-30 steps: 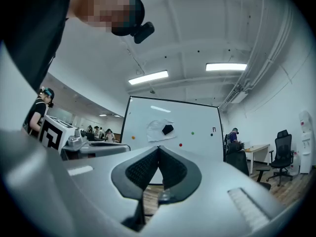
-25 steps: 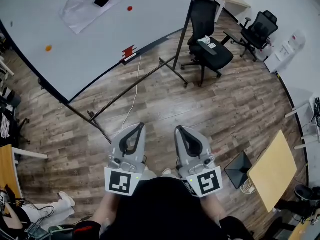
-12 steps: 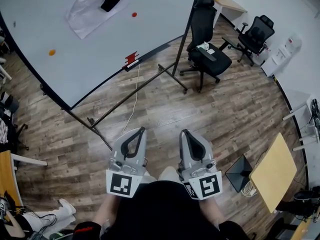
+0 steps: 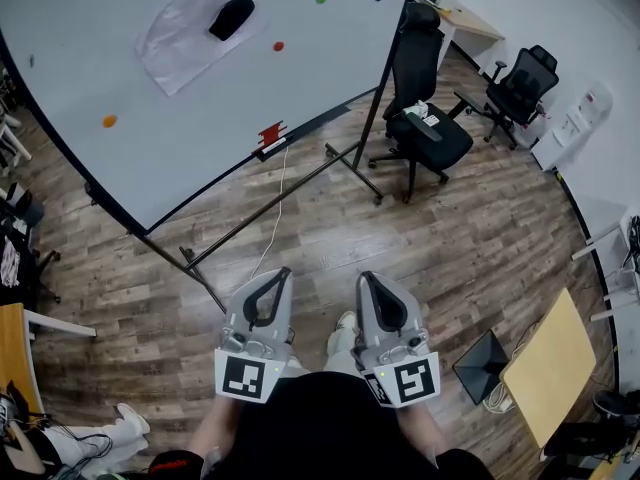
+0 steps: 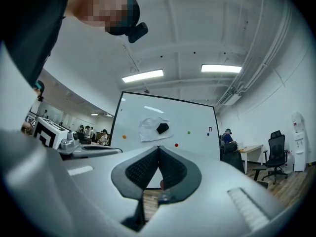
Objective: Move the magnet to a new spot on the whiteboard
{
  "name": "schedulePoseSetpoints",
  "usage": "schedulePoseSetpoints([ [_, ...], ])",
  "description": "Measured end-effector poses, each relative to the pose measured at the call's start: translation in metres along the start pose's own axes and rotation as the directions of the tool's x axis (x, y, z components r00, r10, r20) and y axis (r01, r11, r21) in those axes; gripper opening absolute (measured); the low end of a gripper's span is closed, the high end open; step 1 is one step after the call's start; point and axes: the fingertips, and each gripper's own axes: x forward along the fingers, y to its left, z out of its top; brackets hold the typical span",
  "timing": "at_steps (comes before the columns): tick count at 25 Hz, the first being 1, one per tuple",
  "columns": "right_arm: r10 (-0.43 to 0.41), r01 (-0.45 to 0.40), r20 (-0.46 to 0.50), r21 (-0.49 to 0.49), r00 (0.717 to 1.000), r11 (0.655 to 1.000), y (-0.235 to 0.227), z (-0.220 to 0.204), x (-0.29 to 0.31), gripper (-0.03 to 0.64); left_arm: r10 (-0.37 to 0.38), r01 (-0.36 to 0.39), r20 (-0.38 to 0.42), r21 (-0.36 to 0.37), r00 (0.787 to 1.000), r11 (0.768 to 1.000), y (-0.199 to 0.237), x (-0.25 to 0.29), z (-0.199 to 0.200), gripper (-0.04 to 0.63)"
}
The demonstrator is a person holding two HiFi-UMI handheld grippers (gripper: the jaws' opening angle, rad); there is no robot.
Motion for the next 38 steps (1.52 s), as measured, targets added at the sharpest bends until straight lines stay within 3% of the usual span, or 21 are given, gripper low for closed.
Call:
schedulePoseSetpoints([
  [20, 0.062, -0.061, -0.023, 0.067, 0.998, 0.996, -0.120, -0.027, 0.084, 0.002, 0.054, -0.053, -0.046, 0.029, 0.997, 0.998, 0.009, 0.132, -0.023, 0.002],
  [30, 0.122, -0.121, -0.005, 0.072, 0.993, 0.990, -0.186, -0.029, 0.107, 0.002, 0.105, -0.104, -0.060, 0.019, 0.993, 0.994, -0.008, 0.199, -0.029, 0.002],
  [38, 0.125, -0.123, -0.013, 0.092, 0.992, 0.988, -0.248, -0.034, 0.109, 0.002, 0.131, -0.130, -0.034, 0.031, 0.991, 0.991, -0.030, 0.249, -0.030, 0.002],
])
